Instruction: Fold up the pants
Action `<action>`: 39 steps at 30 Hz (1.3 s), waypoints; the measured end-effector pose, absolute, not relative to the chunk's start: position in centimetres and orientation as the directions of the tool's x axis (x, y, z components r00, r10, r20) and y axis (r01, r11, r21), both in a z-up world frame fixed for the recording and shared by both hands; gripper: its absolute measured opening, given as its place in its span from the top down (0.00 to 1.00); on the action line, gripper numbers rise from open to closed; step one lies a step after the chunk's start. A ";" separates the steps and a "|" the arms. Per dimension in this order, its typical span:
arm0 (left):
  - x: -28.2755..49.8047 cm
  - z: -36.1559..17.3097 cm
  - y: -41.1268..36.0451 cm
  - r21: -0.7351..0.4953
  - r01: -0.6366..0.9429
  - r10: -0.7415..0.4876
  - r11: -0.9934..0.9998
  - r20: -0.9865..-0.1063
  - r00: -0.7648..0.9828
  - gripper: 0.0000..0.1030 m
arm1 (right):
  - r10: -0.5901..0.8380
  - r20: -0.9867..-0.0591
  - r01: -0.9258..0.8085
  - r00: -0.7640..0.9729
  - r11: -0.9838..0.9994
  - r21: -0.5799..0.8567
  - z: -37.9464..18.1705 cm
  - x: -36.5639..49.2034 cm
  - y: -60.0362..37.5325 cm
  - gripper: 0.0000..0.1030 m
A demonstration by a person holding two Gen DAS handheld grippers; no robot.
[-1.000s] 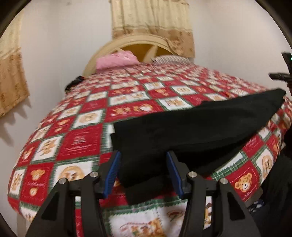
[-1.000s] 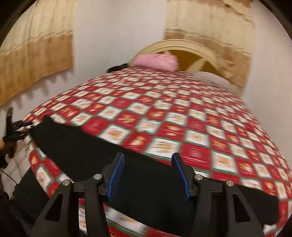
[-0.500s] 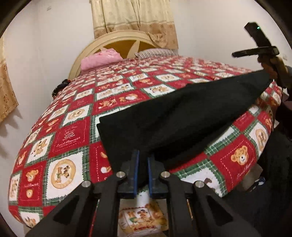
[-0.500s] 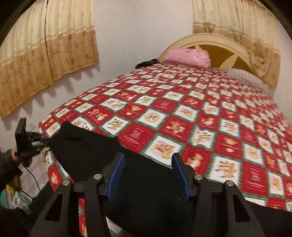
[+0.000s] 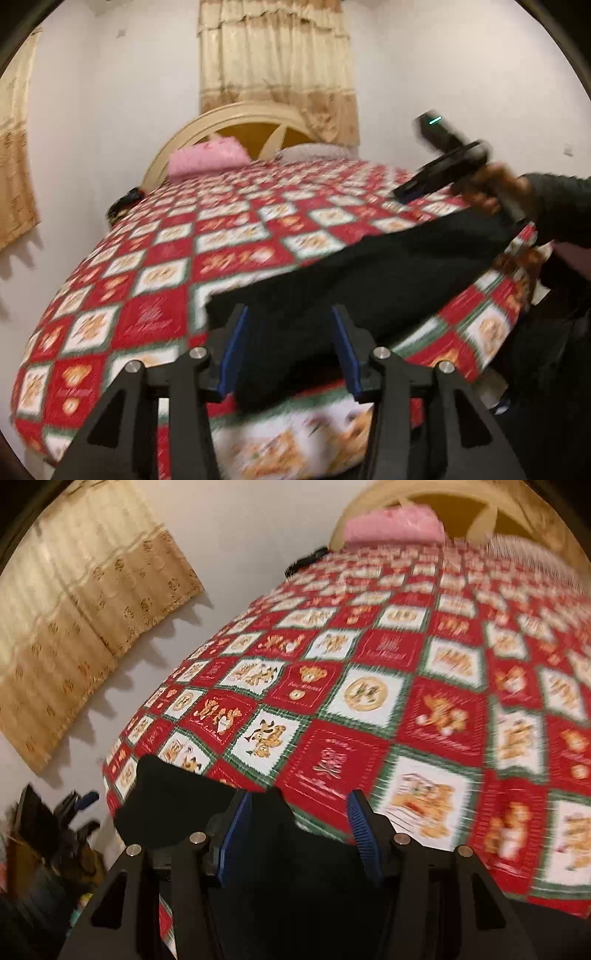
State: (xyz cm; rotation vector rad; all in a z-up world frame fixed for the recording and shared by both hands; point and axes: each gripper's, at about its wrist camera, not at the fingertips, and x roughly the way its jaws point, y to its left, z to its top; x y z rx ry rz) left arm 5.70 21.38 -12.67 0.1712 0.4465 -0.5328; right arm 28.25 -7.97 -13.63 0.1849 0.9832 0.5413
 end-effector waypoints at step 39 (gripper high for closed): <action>7.9 -12.6 12.8 -0.106 0.598 -0.558 0.794 -0.515 0.650 0.29 | 0.350 -0.707 -0.100 0.615 0.923 0.370 -10.8 19.0 -24.2 0.40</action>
